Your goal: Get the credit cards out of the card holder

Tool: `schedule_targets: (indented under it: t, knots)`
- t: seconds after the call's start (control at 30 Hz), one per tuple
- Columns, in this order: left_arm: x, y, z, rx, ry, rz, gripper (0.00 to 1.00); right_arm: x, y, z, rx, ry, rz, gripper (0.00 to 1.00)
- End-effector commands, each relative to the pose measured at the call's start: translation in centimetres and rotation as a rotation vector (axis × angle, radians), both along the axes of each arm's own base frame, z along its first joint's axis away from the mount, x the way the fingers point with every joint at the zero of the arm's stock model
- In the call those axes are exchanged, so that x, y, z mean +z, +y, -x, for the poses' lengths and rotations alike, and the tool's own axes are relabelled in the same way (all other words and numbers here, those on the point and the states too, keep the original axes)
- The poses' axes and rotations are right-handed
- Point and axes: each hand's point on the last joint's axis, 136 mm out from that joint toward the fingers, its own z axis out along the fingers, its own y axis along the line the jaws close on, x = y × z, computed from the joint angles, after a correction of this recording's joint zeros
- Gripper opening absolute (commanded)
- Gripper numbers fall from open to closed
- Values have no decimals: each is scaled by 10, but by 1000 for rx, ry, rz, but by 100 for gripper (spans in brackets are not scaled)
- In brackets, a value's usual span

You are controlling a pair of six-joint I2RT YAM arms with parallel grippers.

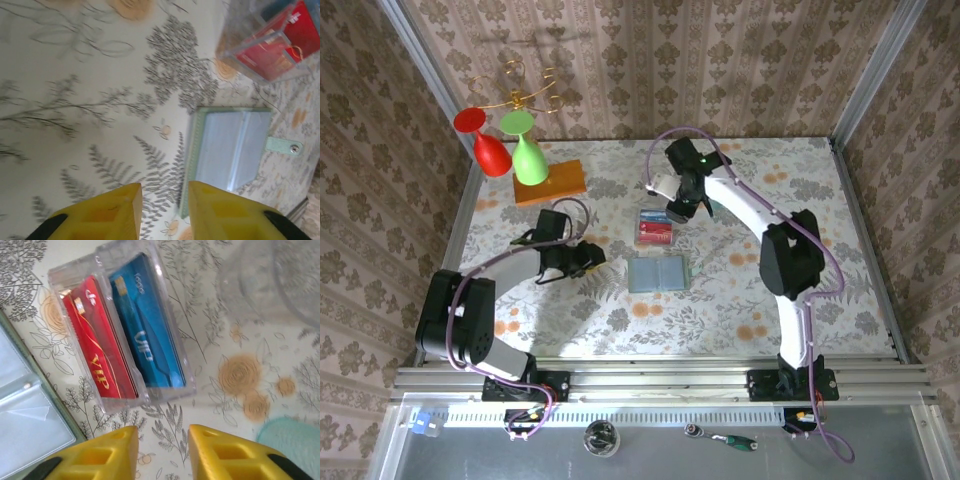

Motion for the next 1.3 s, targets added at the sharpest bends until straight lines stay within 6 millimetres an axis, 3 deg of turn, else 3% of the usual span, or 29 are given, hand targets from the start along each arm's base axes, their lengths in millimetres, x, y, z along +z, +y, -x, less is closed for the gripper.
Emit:
schedule_targets:
  t: [0.0,0.13,0.23,0.27,0.3,0.43,0.83,0.93,1.07,1.27]
  knots:
    - [0,25,-5,-1,-26,-92,39,26,-16,-14,-147,-151,-47,43]
    - [-2,52,-11,44,-42,-153,62,24,-50,-7,-295,-218,-28,57]
    - [-3,73,-17,87,-58,-194,81,19,-77,-2,-420,-272,-35,87]
    - [-3,79,-19,100,-69,-209,97,18,-86,0,-457,-280,-42,90]
    - [-3,87,-20,116,-82,-229,100,17,-95,2,-505,-290,-60,96]
    - [3,122,-26,188,-138,-330,100,11,-135,7,-699,-333,-119,100]
    - [48,210,-48,409,-417,-658,100,-15,-211,10,-980,-519,-204,100]
    - [57,220,-54,430,-501,-705,100,-15,-224,9,-1024,-587,-221,100]
    - [53,219,-64,366,-609,-750,100,-22,-240,12,-1114,-609,-275,100]
    - [55,211,-76,334,-828,-754,100,-17,-236,21,-1088,-713,-397,100]
